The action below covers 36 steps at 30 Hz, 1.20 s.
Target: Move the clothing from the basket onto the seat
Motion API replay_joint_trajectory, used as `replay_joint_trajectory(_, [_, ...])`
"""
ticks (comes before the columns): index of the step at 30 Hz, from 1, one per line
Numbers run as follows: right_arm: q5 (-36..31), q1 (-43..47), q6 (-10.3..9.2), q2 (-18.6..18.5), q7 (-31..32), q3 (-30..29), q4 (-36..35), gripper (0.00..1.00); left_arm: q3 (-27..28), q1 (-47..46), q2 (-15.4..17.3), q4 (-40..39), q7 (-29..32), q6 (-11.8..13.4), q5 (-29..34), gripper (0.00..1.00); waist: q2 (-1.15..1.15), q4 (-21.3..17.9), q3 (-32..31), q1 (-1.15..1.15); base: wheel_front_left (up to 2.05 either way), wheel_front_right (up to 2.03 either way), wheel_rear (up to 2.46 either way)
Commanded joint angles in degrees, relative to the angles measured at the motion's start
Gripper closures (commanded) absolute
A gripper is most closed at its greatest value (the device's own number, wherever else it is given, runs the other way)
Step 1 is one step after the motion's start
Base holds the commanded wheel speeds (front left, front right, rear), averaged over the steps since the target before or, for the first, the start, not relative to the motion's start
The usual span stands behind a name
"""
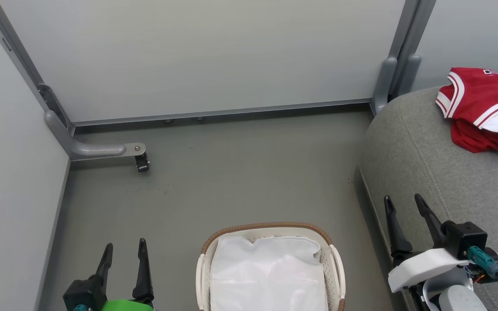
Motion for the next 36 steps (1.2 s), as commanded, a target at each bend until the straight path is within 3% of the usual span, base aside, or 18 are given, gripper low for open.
replay_joint_trajectory(1, [0.33,0.29,-0.08,-0.23,-0.28,0.02,0.16,0.0,-0.01,-0.87,-0.01,0.24,-0.05,-0.2,0.11,0.0,0.0,0.06,0.04,0.0,0.0,0.0,0.0])
replay_joint_trajectory(5, [0.78,0.29,-0.08,-0.22,-0.28,0.17,0.52,0.0,-0.22,-1.14,0.0,0.39,-0.05,0.19,-0.4,0.0,0.0,0.14,0.1,0.0,0.0,0.0,0.0])
replay_joint_trajectory(6, [0.58,0.0,0.0,0.0,0.0,0.15,0.43,1.0,-0.3,-0.23,-0.02,0.25,0.0,0.01,-0.08,1.0,0.0,0.14,0.11,0.0,0.0,0.0,0.0])
replay_joint_trajectory(10, [1.44,0.4,0.0,0.31,0.43,-0.04,1.9,1.0,-0.26,0.26,-0.08,1.73,0.29,-0.04,-0.94,1.0,0.0,0.13,0.12,0.0,0.0,0.0,0.0])
replay_joint_trajectory(36, [26.54,-0.11,-0.02,0.13,7.15,-2.45,0.53,1.0,3.57,-3.17,-0.04,0.61,7.12,-1.55,-25.23,1.0,0.0,-0.48,0.22,0.0,0.0,0.0,0.0])
